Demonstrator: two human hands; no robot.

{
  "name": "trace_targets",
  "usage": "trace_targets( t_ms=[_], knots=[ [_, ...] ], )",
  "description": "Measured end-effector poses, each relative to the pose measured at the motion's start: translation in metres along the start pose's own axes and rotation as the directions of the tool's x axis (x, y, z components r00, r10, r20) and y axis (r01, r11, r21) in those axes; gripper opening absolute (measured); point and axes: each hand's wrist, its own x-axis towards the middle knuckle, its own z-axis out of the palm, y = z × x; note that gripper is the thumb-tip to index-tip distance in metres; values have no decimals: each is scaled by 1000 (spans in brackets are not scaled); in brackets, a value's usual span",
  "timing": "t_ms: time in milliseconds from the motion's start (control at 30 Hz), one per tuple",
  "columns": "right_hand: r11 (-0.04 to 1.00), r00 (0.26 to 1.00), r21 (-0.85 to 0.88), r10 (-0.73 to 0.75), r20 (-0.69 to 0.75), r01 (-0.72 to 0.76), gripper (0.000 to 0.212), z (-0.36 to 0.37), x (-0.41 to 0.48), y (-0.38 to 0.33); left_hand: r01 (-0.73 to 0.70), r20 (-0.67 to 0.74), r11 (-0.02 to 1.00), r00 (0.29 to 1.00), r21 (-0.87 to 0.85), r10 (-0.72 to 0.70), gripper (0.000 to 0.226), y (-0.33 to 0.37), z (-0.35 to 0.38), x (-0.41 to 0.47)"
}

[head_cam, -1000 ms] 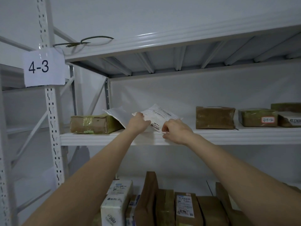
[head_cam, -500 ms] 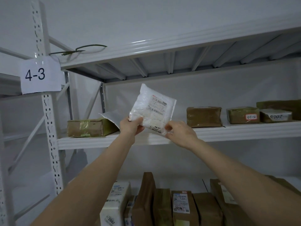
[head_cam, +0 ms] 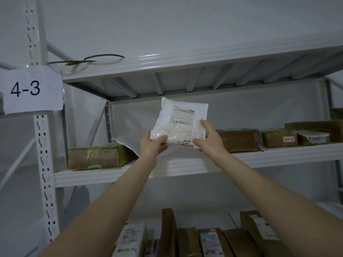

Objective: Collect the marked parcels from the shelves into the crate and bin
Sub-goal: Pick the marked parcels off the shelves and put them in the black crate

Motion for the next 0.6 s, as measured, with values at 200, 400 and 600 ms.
trace_targets(
  t_ms=[200,400,600],
  knots=[
    [997,999,-64,-33,-28,31,70,5,11,2,-41,47,998,998,52,39,52,4,-14,14],
    [629,995,-773,-95,31,84,50,1,10,-2,-132,-12,910,989,393,149,39,7,-8,33],
    [391,991,-920,124,55,2,53,-22,13,14,130,31,909,987,397,-155,35,-13,23,33]
  ],
)
